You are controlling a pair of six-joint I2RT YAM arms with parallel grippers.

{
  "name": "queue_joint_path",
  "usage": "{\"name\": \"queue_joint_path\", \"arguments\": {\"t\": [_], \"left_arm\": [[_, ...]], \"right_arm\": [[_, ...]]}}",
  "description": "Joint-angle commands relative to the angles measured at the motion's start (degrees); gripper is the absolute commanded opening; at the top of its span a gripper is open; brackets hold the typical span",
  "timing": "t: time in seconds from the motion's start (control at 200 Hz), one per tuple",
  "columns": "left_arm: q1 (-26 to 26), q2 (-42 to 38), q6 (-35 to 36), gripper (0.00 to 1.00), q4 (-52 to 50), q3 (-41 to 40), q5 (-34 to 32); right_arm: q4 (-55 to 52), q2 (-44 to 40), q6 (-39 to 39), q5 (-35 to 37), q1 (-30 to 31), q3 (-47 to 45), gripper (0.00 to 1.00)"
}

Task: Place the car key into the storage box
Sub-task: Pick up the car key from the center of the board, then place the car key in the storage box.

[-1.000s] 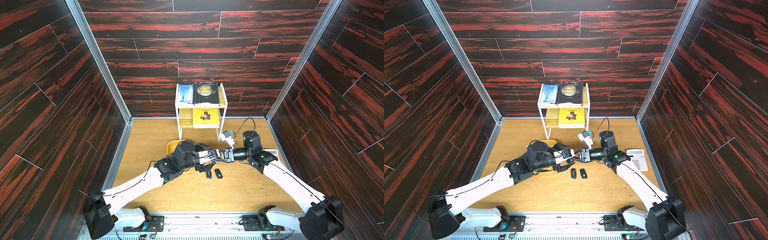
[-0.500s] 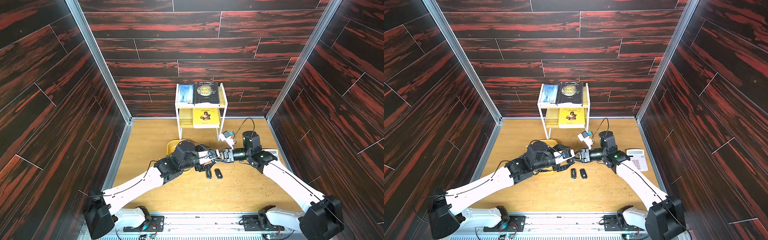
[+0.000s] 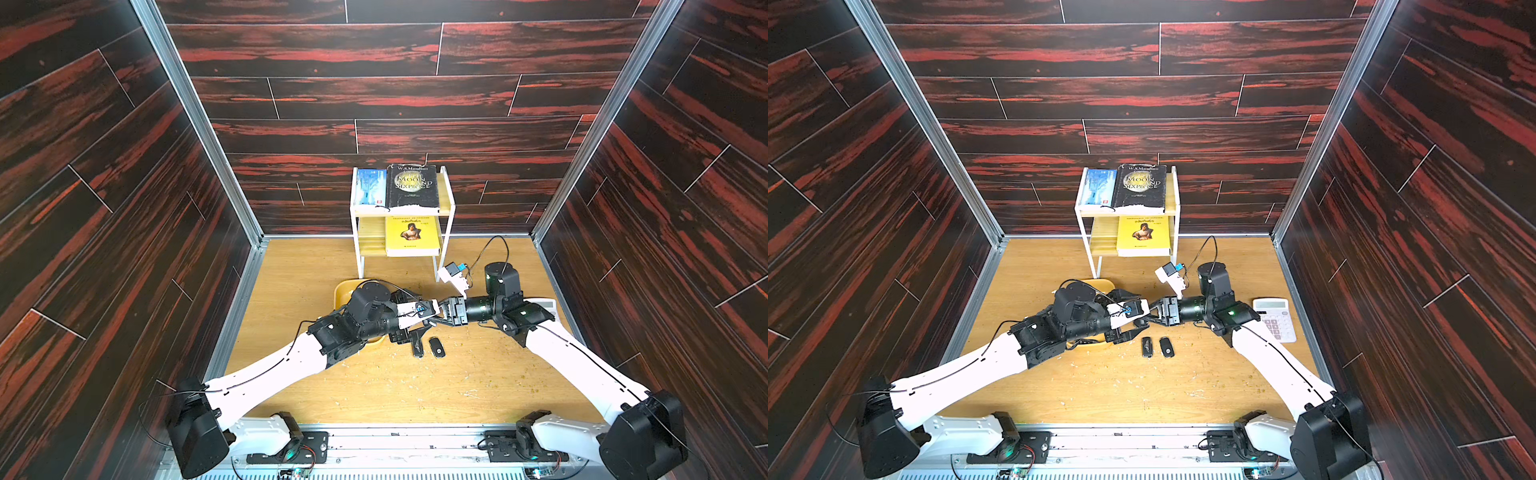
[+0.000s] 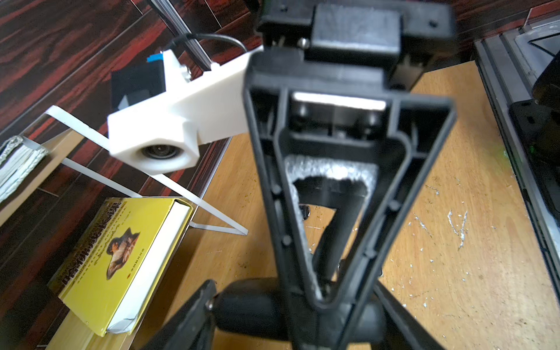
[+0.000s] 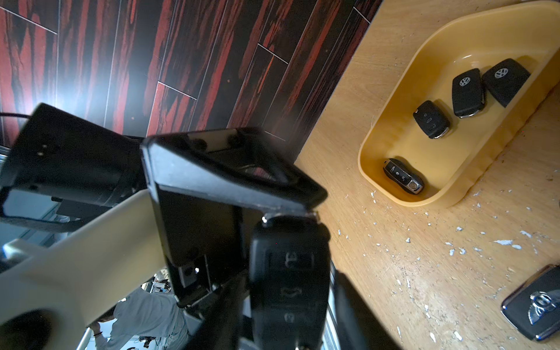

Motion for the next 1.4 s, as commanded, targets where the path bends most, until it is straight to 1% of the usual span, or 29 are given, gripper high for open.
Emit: {"name": "queue_joint_path", "arguments": {"t": [0.0, 0.245, 0.446, 0.516, 0.661, 0.746, 0.887, 0.937, 0.987, 1.047, 1.137, 1.202, 1.237, 1.298, 1.398], "left_arm": [[0.0, -0.5, 0.0, 0.46, -1.6, 1.3, 1.2], [0.0, -0.5, -0.5, 0.48, -1.7, 0.7, 0.5], [0.3, -2.0, -4.7, 0.50, -0.1, -1.5, -2.6], [1.7, -3.0, -7.1, 0.50, 0.2, -2.6, -2.4], [7.0, -5.9, -13.2, 0.52, 1.4, -5.5, -0.8], [9.3, -7.7, -15.5, 0.53, 0.7, -6.3, -2.5], [12.4, -7.8, -17.6, 0.53, -8.1, -2.4, -8.8], [14.3, -7.2, -18.9, 0.51, -12.3, -0.3, -8.8], [15.9, -6.7, -21.1, 0.51, -15.0, 1.5, -10.9], [17.9, -5.4, -22.7, 0.51, -21.3, 4.5, -11.6], [19.7, -3.2, -24.3, 0.48, -30.6, 8.2, -14.3], [20.6, -2.3, -25.1, 0.50, -34.3, 9.2, -15.7], [21.2, -1.8, -25.7, 0.52, -35.9, 9.4, -15.8], [22.6, -0.3, -26.8, 0.52, -38.8, 10.0, -14.7], [24.2, 3.3, -27.8, 0.47, -42.4, 10.8, -12.1]], "right_arm": [[0.2, -0.4, -0.6, 0.4, -0.1, 1.7, 0.99], [-0.1, 0.0, -1.4, 1.5, -0.1, 1.8, 0.99], [-0.9, 1.4, -3.1, 3.5, -0.8, 2.0, 0.98], [-0.8, 1.9, -3.9, 3.9, -2.4, 2.1, 0.98], [1.5, 2.7, -3.7, 2.9, -6.8, 1.3, 0.99], [2.7, 3.2, -3.7, 1.7, -8.9, 1.1, 0.98], [5.0, 4.1, -3.3, 0.5, -10.4, 1.1, 0.99], [6.1, 4.5, -3.1, 0.0, -10.4, 1.1, 0.99], [7.4, 4.8, -2.5, -0.6, -10.4, 0.6, 0.99], [8.9, 5.0, -2.1, -1.2, -10.4, -0.2, 0.99], [10.7, 5.2, -1.8, -2.0, -10.5, -1.5, 0.99], [12.1, 5.2, -1.5, -2.7, -10.7, -2.6, 0.99], [12.9, 5.3, -1.3, -3.1, -10.7, -3.2, 0.99], [13.8, 5.2, -1.0, -3.5, -10.8, -4.2, 0.99], [15.4, 4.9, -0.5, -3.8, -10.8, -5.4, 0.98]]}}
